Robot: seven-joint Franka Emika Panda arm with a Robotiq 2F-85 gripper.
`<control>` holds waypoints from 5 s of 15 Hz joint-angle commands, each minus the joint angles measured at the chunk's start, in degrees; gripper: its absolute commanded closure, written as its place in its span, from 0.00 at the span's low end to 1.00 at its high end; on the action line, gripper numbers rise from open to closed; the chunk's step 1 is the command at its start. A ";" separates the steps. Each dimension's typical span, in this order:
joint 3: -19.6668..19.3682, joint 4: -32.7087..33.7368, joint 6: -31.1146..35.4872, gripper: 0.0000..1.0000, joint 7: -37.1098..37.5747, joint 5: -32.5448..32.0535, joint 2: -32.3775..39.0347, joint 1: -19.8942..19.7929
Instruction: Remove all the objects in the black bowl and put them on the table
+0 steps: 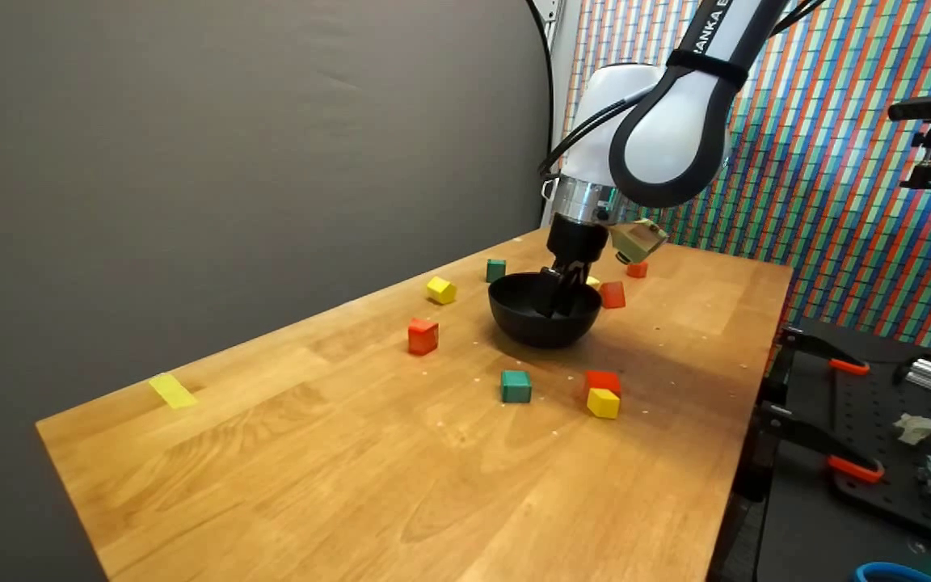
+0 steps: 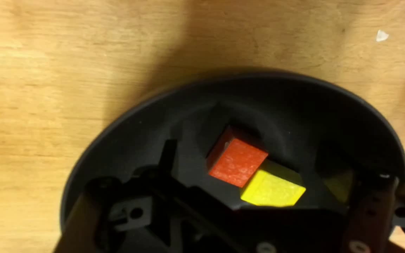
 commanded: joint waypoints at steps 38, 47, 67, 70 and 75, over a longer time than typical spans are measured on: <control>-4.50 -18.46 -11.36 0.27 -0.70 5.51 -19.65 -2.54; -5.90 -18.82 -6.15 0.00 9.18 -9.20 -27.16 -1.24; 6.80 9.16 -4.81 0.00 -4.89 4.94 3.88 -5.71; 8.93 10.91 -5.26 0.00 -5.72 6.18 6.75 -7.99; 9.90 11.15 -5.51 0.00 -5.91 7.21 8.93 -10.89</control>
